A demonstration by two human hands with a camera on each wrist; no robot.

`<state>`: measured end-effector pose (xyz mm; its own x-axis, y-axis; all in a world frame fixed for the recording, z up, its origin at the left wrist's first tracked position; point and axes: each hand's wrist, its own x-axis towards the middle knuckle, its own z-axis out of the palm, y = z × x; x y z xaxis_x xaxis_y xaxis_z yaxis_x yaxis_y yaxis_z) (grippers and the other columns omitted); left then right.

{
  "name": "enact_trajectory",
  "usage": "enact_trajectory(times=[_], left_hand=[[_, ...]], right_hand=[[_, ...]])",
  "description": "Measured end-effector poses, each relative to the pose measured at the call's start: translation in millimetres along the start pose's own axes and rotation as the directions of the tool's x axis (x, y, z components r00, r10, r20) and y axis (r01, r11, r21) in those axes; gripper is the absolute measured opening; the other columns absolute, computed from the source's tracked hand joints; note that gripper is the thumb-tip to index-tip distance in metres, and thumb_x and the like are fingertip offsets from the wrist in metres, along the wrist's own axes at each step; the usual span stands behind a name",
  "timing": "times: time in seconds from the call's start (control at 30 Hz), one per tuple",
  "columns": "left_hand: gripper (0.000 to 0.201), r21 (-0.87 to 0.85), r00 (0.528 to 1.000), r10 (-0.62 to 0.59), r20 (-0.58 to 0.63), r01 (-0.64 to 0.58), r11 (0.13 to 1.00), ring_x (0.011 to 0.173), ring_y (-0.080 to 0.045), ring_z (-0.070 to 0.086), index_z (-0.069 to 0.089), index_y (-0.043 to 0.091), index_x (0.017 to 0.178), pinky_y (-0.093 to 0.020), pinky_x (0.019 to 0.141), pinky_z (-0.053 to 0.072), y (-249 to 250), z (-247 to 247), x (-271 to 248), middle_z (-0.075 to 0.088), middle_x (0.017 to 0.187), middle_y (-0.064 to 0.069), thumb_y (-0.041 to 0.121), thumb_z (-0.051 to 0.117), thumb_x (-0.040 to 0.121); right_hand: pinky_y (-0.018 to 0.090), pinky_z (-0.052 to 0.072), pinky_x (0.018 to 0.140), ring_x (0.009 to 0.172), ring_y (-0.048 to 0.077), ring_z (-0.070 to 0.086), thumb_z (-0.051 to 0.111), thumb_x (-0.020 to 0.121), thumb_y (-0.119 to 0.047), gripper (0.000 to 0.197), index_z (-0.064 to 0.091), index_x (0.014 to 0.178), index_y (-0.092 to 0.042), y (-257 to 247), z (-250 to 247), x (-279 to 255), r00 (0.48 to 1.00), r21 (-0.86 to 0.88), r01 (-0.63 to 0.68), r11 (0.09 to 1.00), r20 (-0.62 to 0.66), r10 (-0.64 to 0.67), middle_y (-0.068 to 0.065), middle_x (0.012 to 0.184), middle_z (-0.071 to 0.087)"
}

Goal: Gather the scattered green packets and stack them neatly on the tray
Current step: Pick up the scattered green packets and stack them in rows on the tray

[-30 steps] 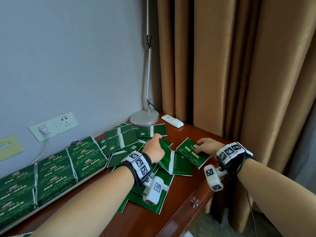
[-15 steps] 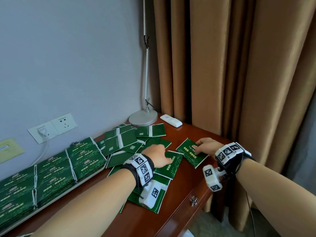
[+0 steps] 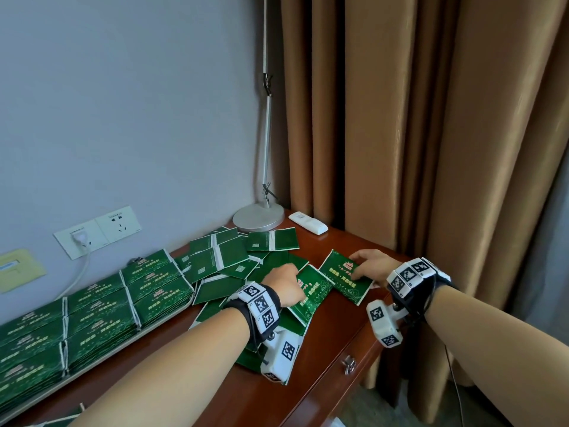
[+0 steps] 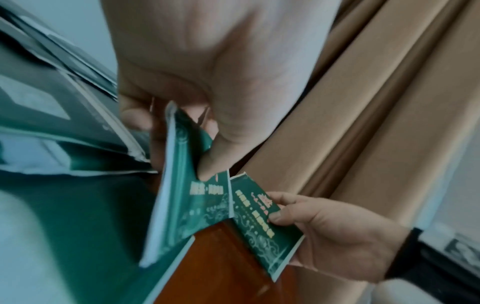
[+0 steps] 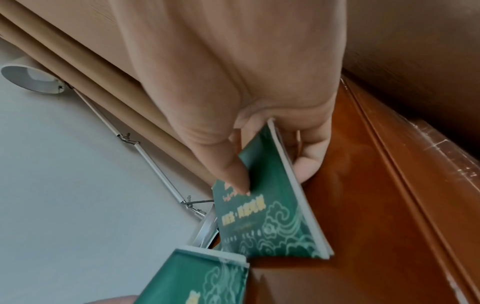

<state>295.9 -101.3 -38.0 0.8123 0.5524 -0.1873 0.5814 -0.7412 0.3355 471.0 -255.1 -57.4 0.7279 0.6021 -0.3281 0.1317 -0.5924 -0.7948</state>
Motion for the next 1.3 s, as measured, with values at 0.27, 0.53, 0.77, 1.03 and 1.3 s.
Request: enact_trajectory(times=[0.27, 0.53, 0.77, 1.03, 1.3], left_hand=[[0.041, -0.598, 0.997, -0.058, -0.060, 0.010, 0.801, 0.084, -0.029, 0.070, 0.056, 0.016, 0.120, -0.045, 0.063, 0.062, -21.0, -29.3, -13.7, 0.058, 0.103, -0.007, 0.001, 0.068, 0.085], [0.036, -0.613, 0.940, -0.145, -0.310, -0.081, 0.786, 0.093, -0.020, 0.062, 0.064, 0.013, 0.115, -0.026, 0.080, 0.050, -102.6, -79.7, -46.8, 0.061, 0.112, -0.004, 0.004, 0.074, 0.081], [0.031, -0.660, 0.851, -0.313, -0.421, -0.051, 0.750, 0.063, 0.002, 0.043, 0.065, 0.009, 0.115, 0.000, 0.045, 0.035, -210.7, -112.3, -84.8, 0.056, 0.110, 0.002, 0.004, 0.072, 0.085], [0.028, -0.833, 0.713, -0.579, -0.395, -0.012, 0.553, 0.080, -0.010, 0.054, 0.060, 0.013, 0.121, -0.017, 0.047, 0.052, -318.2, -130.1, -133.2, 0.053, 0.120, -0.006, 0.010, 0.064, 0.093], [0.016, -0.907, 0.609, -0.728, -0.316, 0.030, 0.419, 0.091, -0.023, 0.057, 0.061, 0.020, 0.108, -0.032, 0.052, 0.058, -398.2, -145.4, -169.5, 0.049, 0.116, -0.003, 0.011, 0.050, 0.101]], right_hand=[[0.050, 0.060, 0.073, 0.081, 0.030, 0.073, 0.062, 0.082, 0.005, 0.050, 0.061, 0.121, -0.026, -43.8, 13.4, -21.4, 0.993, 0.144, 0.096, 0.985, -0.082, -0.085, 0.010, 0.100, 0.069], [0.039, 0.061, 0.056, 0.077, 0.027, 0.070, 0.070, 0.082, 0.003, 0.038, 0.061, 0.112, -0.018, -112.0, 68.4, -41.4, 0.963, 0.166, 0.271, 0.948, -0.066, -0.263, 0.007, 0.113, 0.062], [0.033, 0.058, 0.061, 0.062, 0.021, 0.067, 0.076, 0.076, -0.001, 0.030, 0.069, 0.090, -0.027, -169.7, 147.0, -39.8, 0.895, 0.084, 0.445, 0.892, -0.033, -0.444, 0.011, 0.098, 0.073], [0.054, 0.058, 0.058, 0.086, 0.041, 0.070, 0.063, 0.089, -0.002, 0.027, 0.060, 0.111, -0.018, -233.6, 232.0, -33.5, 0.856, 0.135, 0.453, 0.881, 0.208, -0.473, 0.015, 0.106, 0.064], [0.038, 0.057, 0.048, 0.079, 0.030, 0.064, 0.066, 0.082, 0.007, 0.042, 0.053, 0.116, -0.014, -276.5, 302.9, -7.3, 0.869, 0.149, 0.394, 0.907, 0.262, -0.420, 0.018, 0.104, 0.059]])
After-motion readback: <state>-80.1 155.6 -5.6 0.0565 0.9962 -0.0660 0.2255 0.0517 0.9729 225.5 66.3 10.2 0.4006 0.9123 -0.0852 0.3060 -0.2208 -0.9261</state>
